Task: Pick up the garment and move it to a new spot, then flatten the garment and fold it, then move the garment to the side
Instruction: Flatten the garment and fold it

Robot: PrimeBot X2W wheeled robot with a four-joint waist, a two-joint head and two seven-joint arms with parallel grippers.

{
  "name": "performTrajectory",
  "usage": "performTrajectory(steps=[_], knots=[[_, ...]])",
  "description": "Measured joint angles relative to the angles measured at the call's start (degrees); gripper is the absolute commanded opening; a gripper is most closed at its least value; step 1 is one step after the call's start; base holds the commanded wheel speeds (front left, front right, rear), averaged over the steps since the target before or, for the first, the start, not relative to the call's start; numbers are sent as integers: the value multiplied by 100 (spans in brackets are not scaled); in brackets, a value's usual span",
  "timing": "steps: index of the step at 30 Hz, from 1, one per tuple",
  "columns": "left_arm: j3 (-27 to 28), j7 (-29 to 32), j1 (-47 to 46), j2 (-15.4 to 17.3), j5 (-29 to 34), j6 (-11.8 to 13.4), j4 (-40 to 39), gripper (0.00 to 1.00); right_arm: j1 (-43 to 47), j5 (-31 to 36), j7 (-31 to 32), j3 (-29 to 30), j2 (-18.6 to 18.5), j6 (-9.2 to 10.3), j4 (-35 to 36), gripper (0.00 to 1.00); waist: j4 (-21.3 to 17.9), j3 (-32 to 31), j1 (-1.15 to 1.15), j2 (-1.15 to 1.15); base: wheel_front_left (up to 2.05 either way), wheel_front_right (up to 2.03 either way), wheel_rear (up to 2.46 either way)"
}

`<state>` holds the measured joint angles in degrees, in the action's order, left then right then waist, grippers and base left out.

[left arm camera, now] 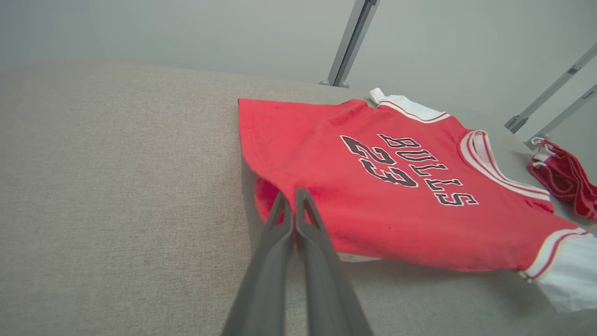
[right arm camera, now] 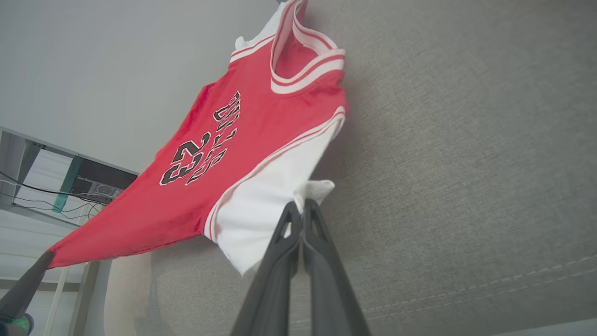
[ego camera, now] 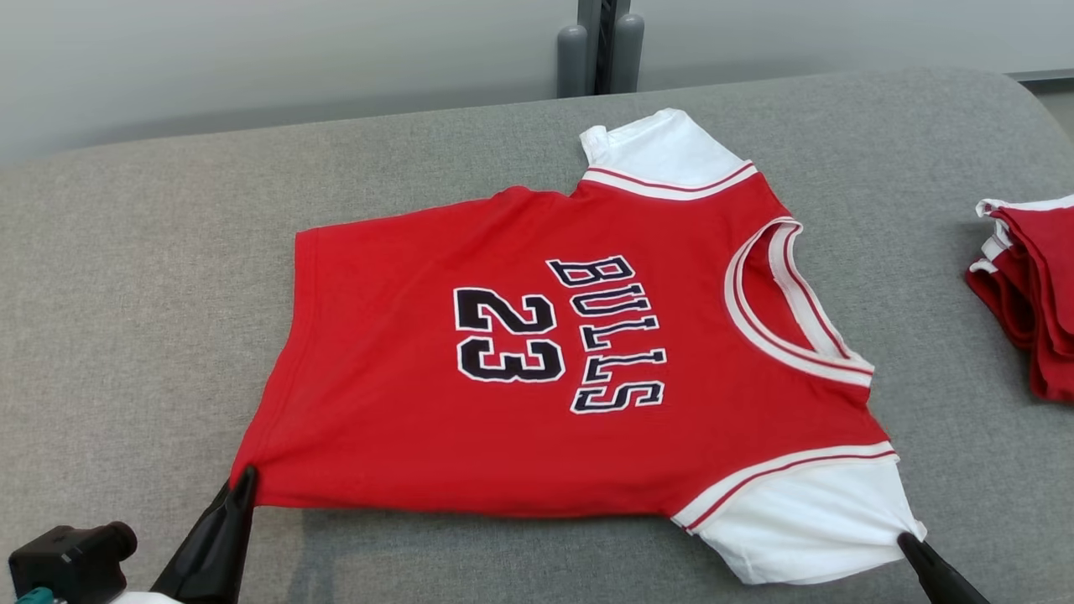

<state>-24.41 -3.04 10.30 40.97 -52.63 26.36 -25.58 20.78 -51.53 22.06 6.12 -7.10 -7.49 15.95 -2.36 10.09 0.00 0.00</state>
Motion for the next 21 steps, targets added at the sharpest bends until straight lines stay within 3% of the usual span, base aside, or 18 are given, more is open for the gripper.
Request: performTrajectory(steps=[6, 10, 18, 21], knots=[[40, 87, 1, 119, 11, 67, -115, 0, -37, 157, 653, 344, 328, 0, 381, 0, -6, 128, 0, 0, 0, 0, 0], [43, 208, -241, 177, 24, 5, -102, 0, -530, -221, 1024, 364, 401, 0, 439, 0, -27, 329, 0, 0, 0, 0, 0], [94, 385, -935, 235, 73, -192, 77, 0, -2009, -1009, 1255, 623, 417, 0, -125, 0, -40, 873, 0, 0, 0, 0, 0], [112, 403, -1133, 196, 47, -278, 222, 0, -2646, -998, 1290, 686, 422, 0, -485, 0, -17, 1115, 0, 0, 0, 0, 0]])
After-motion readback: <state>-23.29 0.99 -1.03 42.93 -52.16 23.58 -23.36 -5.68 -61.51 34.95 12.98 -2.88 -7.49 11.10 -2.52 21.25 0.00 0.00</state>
